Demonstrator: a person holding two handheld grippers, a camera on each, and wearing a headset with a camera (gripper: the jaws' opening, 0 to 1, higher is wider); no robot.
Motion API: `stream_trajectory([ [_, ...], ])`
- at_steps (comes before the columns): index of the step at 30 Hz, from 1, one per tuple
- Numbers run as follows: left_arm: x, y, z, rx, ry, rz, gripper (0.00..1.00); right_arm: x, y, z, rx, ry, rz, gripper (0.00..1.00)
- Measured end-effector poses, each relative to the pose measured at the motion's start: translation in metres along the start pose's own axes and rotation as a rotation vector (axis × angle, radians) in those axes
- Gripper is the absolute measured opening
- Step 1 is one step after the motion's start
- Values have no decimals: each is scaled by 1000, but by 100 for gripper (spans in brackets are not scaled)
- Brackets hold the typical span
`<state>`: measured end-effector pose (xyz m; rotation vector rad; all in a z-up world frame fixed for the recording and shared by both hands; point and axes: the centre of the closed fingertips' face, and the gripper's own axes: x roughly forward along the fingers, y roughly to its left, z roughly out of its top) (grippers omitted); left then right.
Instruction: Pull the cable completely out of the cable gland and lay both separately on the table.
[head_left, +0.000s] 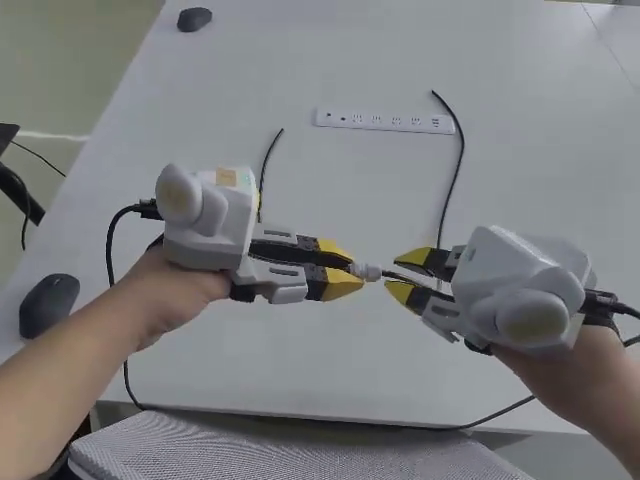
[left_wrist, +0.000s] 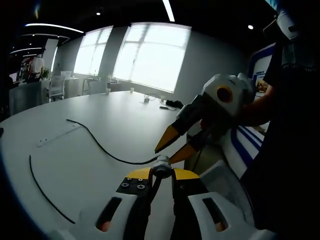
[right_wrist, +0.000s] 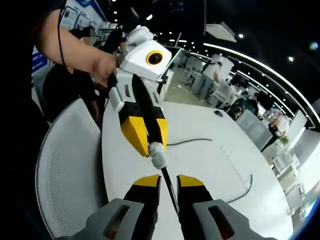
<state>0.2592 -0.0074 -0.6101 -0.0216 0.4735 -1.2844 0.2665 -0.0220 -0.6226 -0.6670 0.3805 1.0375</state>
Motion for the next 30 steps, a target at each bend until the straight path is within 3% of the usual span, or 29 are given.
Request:
stream_trajectory([
  [2,1,0,-1,-2,4,2,15,0,-1,0,-49,5,-11,6],
  [15,2,-2,-4,-6,13,10,15,3,7,0,-99,10,0,2],
  [24,0,-4,-8,14,15,18,15,6,9,-1,-58,22,-2,1],
  [30,0,-3,-7,29,11,22,15,4,7,-2,34,11,-12,1],
])
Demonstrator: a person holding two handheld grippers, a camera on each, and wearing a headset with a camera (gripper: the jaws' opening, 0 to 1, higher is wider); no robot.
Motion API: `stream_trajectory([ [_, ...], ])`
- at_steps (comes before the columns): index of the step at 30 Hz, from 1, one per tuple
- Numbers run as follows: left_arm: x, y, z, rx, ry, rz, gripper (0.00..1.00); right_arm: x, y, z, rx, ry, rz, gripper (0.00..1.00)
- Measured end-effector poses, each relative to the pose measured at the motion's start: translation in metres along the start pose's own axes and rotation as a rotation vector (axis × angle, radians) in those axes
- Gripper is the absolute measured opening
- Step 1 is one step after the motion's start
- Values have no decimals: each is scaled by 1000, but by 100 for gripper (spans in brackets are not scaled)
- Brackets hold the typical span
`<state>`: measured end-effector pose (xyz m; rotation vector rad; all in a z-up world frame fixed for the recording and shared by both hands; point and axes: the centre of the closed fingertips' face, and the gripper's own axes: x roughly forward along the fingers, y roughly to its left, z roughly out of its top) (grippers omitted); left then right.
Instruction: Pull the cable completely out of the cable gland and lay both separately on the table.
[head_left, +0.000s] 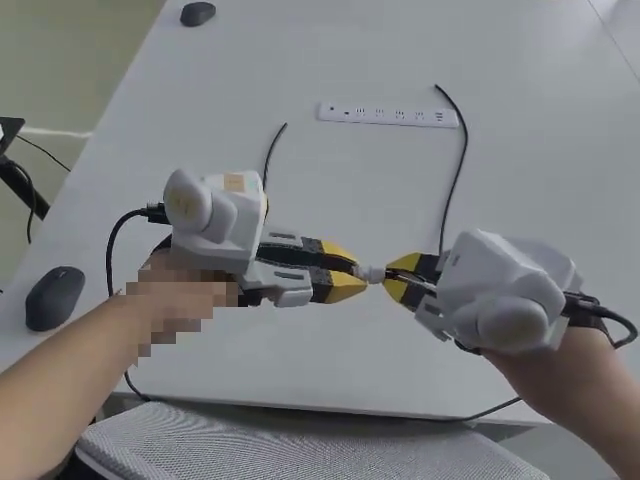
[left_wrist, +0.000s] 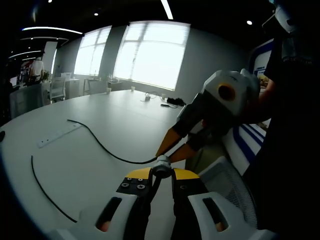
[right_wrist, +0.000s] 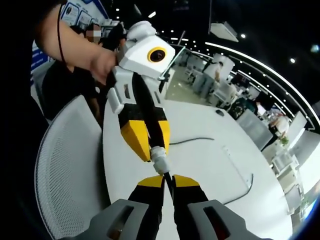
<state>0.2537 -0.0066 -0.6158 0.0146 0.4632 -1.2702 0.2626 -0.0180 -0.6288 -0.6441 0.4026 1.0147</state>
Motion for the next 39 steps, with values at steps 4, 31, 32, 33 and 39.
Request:
stream_trajectory([
  [4,-1,2,1,0,-6,6,15,-1,-6,-4,49,3,-13,1],
  [31,-3,7,5,-2,-21,20,15,1,-32,-58,346,88,-126,0],
  [32,-3,6,4,-1,-20,19,15,1,-33,-59,351,91,-128,0],
  [33,-3,6,4,-2,-19,19,15,1,-32,-64,368,106,-129,0],
  [39,0,4,1,1,-10,14,15,1,-34,-88,444,164,-162,0],
])
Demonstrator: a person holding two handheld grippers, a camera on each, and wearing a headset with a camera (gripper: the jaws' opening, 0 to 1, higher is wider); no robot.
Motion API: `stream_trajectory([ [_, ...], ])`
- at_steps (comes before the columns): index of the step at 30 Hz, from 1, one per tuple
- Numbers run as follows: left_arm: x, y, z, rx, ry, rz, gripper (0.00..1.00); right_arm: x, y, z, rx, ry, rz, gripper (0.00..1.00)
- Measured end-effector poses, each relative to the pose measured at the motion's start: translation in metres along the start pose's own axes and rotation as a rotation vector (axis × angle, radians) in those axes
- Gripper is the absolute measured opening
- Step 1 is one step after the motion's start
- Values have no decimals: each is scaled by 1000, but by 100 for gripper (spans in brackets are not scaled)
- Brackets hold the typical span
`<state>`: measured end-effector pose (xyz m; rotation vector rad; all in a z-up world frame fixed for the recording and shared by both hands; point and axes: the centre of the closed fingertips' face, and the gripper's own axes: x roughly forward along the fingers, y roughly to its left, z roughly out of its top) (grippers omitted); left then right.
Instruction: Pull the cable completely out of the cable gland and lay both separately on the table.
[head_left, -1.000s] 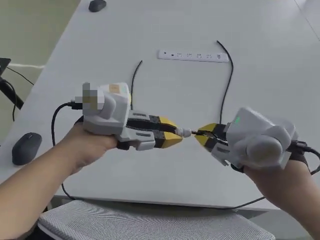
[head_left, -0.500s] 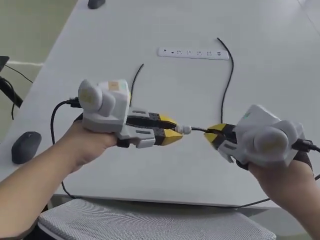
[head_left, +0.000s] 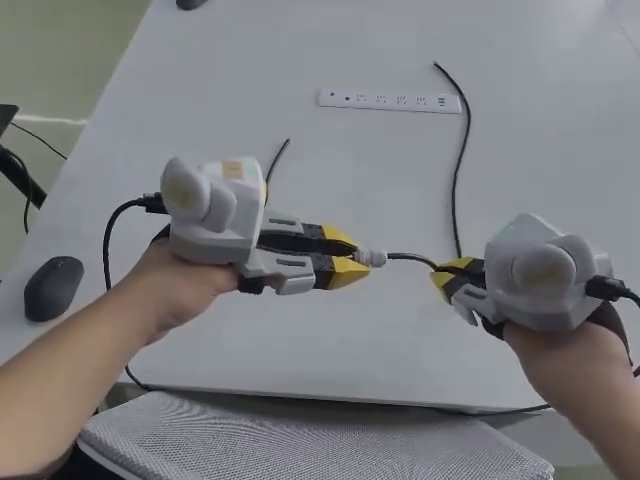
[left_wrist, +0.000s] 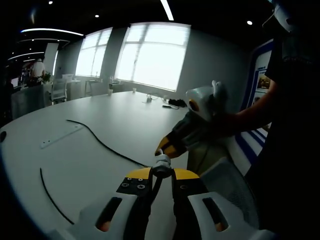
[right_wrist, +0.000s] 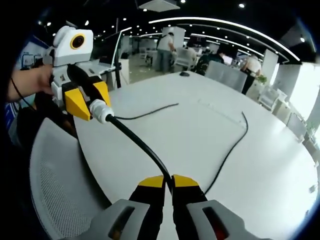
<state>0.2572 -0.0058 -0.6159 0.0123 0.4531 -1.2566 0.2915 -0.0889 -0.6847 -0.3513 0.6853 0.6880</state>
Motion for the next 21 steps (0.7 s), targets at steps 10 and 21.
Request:
stream_trajectory([
  [10,3,-2,-1,-2,6,-5,15,-1,-3,-12,138,30,9,0],
  [21,2,2,-1,1,13,4,15,-13,0,-10,107,1,38,4],
])
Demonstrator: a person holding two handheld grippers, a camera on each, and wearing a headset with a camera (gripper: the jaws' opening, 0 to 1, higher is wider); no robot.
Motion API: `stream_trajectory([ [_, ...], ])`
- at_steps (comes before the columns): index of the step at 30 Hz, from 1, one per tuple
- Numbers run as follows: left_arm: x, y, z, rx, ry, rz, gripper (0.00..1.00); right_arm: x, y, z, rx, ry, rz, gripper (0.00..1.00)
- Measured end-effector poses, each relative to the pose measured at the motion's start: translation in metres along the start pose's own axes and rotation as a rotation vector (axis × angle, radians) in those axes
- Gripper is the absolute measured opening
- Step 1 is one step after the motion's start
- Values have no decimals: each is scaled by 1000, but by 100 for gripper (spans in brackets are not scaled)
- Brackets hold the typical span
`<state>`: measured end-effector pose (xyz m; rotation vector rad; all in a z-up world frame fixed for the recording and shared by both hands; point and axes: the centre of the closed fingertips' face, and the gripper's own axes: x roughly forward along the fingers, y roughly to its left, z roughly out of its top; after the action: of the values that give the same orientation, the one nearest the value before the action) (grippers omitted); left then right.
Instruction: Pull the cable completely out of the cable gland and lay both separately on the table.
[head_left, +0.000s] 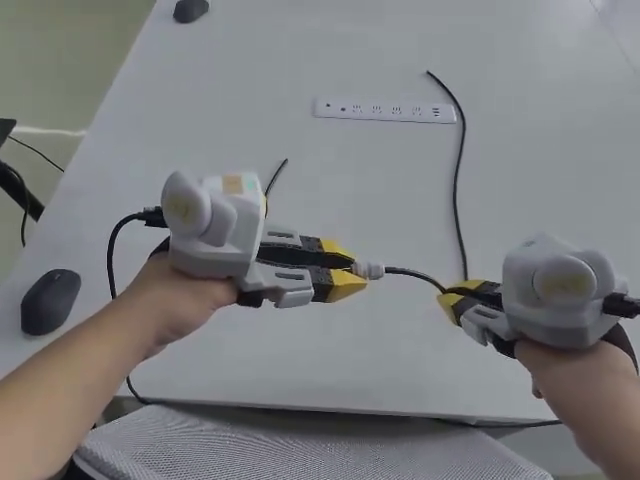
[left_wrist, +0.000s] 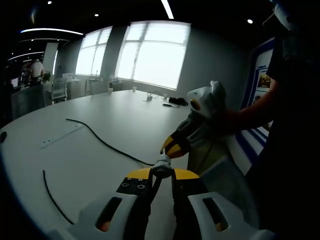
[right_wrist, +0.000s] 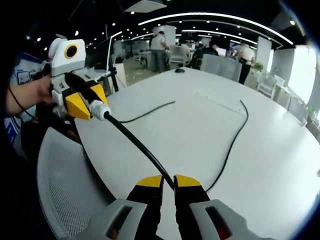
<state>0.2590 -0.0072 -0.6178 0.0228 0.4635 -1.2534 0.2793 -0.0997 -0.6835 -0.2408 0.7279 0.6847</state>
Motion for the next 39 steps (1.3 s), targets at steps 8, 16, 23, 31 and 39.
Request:
stream_trajectory([
  [8,0,0,2,-7,-6,6,15,-16,23,28,-172,-54,19,19],
  [16,-2,-1,1,12,-1,4,15,-12,53,57,-417,-117,3,12],
  [23,-1,-2,0,19,7,2,15,-6,61,64,-512,-113,1,8],
  [31,0,-4,0,43,16,6,15,-3,64,63,-551,-109,-3,2],
  [39,1,-4,-1,48,17,11,15,-2,62,59,-417,-112,2,2],
])
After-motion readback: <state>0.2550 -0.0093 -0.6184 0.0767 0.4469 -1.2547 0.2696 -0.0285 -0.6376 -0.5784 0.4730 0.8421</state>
